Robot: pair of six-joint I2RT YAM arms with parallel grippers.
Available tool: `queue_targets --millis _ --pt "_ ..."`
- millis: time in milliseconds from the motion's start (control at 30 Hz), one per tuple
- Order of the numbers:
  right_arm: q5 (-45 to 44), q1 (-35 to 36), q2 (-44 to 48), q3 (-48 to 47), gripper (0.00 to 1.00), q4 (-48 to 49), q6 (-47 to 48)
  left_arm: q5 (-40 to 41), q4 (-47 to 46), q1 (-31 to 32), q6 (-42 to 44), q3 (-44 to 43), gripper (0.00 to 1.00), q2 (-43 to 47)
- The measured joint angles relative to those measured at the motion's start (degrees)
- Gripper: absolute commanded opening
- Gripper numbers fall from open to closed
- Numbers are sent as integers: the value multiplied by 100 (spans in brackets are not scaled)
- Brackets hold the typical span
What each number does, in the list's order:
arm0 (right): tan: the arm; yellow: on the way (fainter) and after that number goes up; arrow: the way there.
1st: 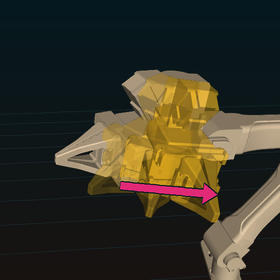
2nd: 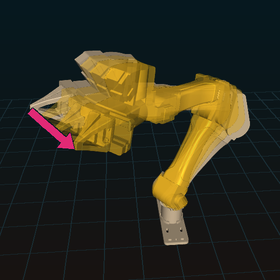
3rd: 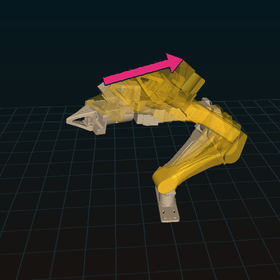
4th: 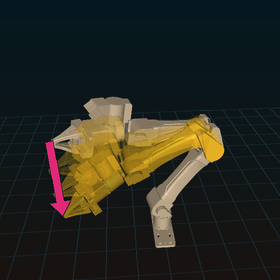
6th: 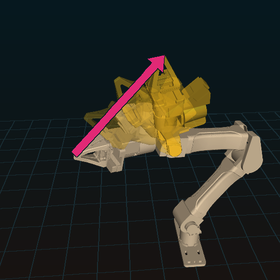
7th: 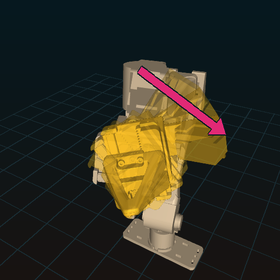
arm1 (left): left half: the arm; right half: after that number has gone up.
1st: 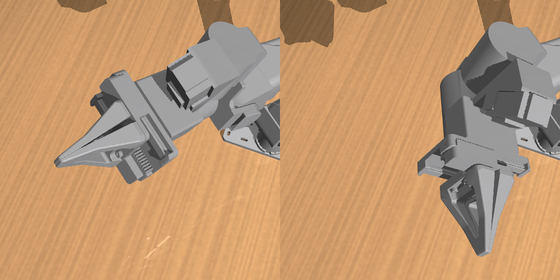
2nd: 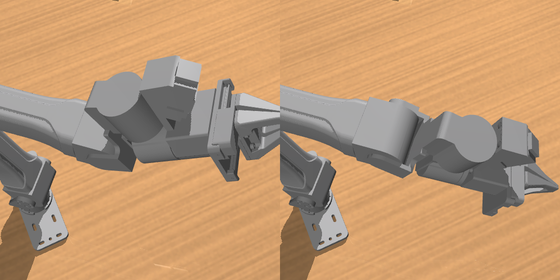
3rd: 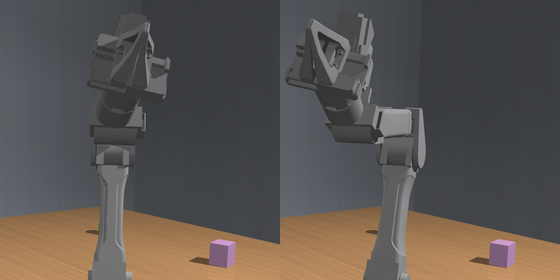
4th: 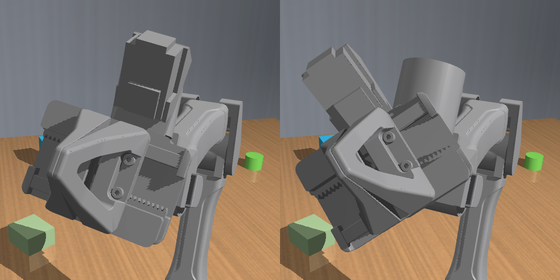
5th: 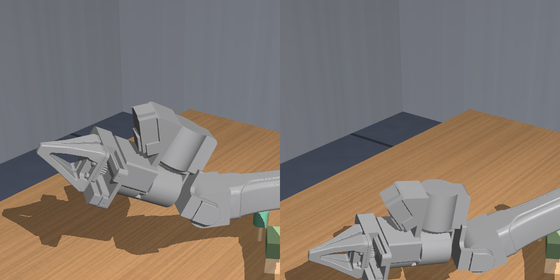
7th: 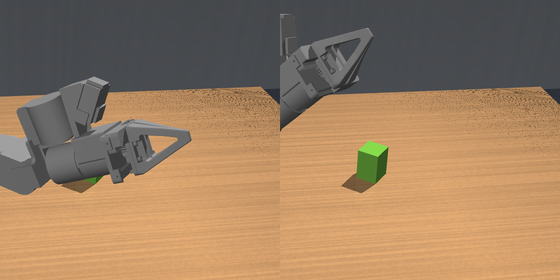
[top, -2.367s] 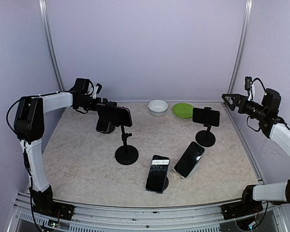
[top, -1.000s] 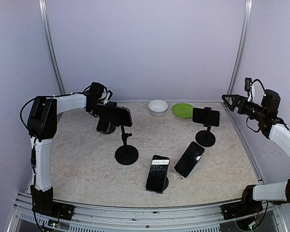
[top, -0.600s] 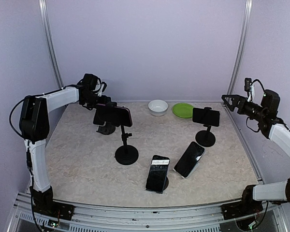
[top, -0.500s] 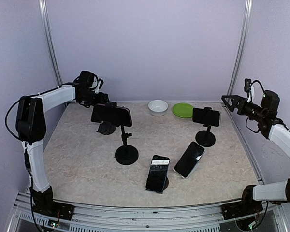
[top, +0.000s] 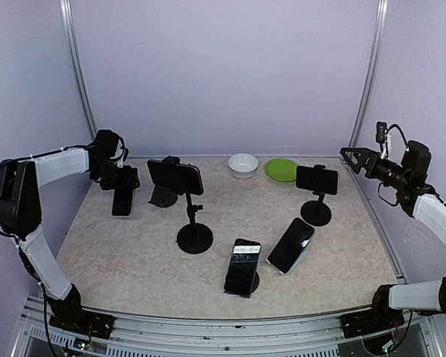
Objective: Remove the phone from the phone stand
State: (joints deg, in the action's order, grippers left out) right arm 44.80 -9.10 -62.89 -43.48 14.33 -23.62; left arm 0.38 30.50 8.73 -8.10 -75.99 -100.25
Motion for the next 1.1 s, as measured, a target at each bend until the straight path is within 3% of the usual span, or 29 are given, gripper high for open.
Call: queue_targets --millis 667,1100 --pt "496 -7 101 310 100 667 -592 468 302 31 -216 2090 38 1051" --pt "546 -7 184 404 100 798 -682 461 302 37 -7 2225 42 737"
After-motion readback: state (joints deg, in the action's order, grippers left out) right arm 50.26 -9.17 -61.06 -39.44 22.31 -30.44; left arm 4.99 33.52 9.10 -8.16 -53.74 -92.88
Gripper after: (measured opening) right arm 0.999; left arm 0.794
